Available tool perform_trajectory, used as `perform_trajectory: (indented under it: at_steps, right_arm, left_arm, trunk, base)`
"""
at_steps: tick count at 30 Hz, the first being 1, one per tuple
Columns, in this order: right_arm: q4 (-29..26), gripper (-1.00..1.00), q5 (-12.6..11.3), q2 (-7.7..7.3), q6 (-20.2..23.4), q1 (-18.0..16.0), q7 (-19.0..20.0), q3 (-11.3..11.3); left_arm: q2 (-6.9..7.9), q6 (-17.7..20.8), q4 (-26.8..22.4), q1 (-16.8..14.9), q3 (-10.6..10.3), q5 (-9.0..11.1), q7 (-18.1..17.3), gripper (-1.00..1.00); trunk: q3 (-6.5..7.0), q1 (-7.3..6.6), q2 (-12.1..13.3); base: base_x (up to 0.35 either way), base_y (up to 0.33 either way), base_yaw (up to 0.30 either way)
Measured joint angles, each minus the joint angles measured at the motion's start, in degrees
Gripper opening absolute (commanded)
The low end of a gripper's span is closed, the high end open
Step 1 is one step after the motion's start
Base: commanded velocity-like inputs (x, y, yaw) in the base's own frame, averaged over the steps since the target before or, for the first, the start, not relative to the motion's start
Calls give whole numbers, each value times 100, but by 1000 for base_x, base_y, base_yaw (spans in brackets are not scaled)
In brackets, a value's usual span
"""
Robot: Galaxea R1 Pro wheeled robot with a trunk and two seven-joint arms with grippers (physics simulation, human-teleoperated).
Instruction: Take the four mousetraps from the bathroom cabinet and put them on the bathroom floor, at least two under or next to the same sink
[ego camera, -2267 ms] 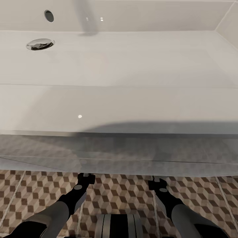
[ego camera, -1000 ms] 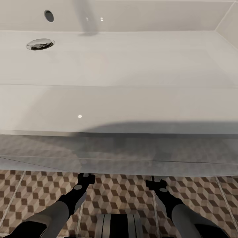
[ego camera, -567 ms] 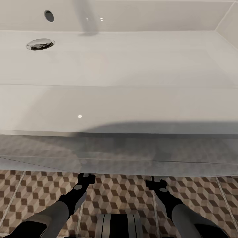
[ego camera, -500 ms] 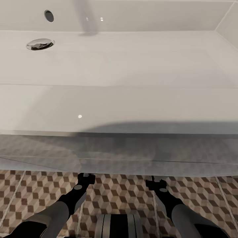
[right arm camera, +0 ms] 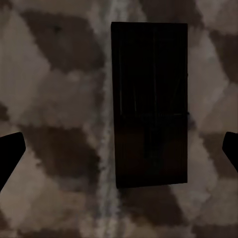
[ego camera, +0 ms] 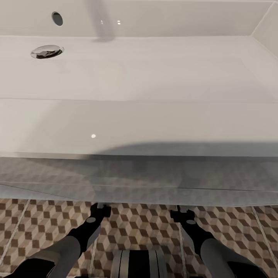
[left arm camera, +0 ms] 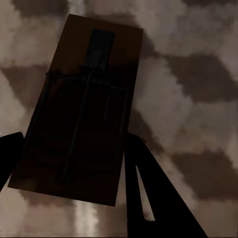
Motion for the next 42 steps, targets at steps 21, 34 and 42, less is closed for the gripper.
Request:
perform_trajectory:
  at_steps: [21, 34, 42]
  right_arm:
    - [0, 100, 0, 0, 0, 0, 1, 0]
    - [0, 100, 0, -4, 0, 0, 1, 0]
    - [0, 100, 0, -6, -3, 0, 0, 0]
  left_arm:
    - [0, 323, 57, 0, 4, -14, -15, -100]
    - [7, 316, 56, 0, 6, -8, -10, -100]
    - [9, 314, 56, 0, 12, 0, -12, -100]
  trunk:
    - [0, 0, 0]
    - [0, 0, 0]
    - [0, 0, 0]
  base:
    - [0, 0, 0]
    - [0, 0, 0]
    - [0, 0, 0]
